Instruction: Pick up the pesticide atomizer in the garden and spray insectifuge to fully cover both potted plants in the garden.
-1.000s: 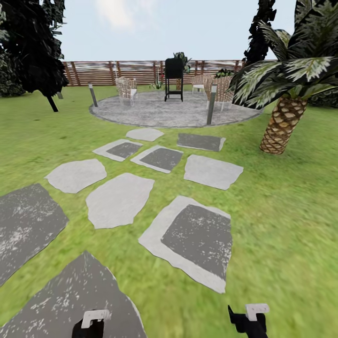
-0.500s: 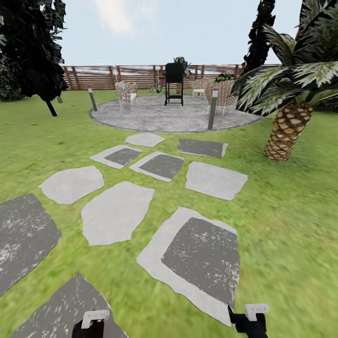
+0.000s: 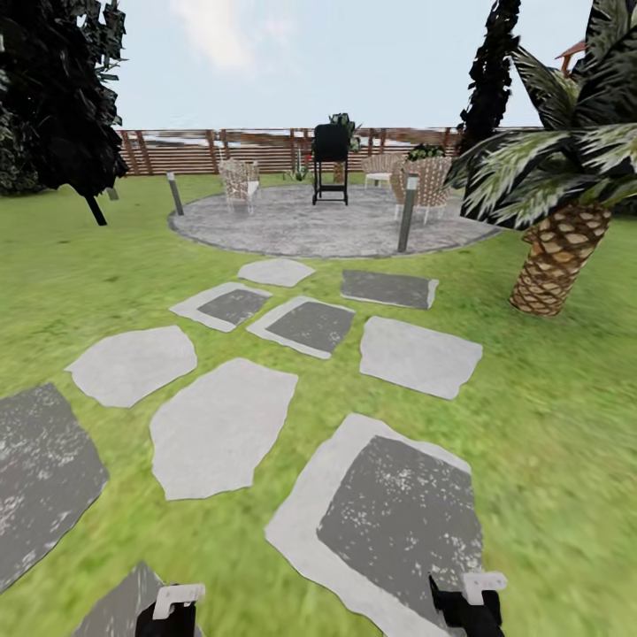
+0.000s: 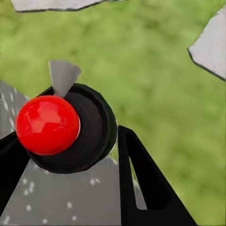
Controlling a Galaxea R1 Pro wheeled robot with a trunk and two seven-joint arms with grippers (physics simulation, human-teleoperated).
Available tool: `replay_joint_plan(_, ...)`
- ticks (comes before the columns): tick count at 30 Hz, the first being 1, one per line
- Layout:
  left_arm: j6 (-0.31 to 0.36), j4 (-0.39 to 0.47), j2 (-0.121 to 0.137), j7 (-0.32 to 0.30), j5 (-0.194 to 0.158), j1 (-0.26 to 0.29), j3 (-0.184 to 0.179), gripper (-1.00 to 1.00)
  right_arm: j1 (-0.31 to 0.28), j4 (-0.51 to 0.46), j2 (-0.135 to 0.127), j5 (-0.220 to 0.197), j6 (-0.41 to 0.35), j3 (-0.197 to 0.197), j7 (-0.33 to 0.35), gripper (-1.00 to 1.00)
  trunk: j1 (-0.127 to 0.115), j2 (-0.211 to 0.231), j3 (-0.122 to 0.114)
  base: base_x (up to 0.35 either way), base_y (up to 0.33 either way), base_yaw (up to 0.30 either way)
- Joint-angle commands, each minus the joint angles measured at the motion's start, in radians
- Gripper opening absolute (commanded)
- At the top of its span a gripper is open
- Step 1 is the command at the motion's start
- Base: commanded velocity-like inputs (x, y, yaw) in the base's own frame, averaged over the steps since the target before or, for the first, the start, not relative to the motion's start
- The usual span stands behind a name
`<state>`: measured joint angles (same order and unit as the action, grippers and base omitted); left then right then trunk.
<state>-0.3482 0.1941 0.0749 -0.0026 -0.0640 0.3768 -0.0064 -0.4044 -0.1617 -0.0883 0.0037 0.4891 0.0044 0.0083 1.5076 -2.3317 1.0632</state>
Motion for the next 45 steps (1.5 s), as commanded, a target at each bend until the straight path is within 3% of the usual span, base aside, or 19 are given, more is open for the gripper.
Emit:
replay_joint_plan(1, -0.003, -0.001, 0.0, -0.001, -0.007, 0.001, -0.001, -1.0, -0.001, 0.001, 0.0, 0.001, 0.003, 0.0, 0.001, 1.0, 0.0, 0.0, 0.001, 0.336, 0.098, 0.0)
replay_joint_plan(45, -0.007, -0.029, 0.003, -0.001, -0.008, 0.001, 0.002, -1.0, -0.001, 0.028, 0.001, -0.004, 0.003, 0.0, -0.002, 1.0, 0.0, 0.0, 0.001, 0.336, 0.064, 0.0)
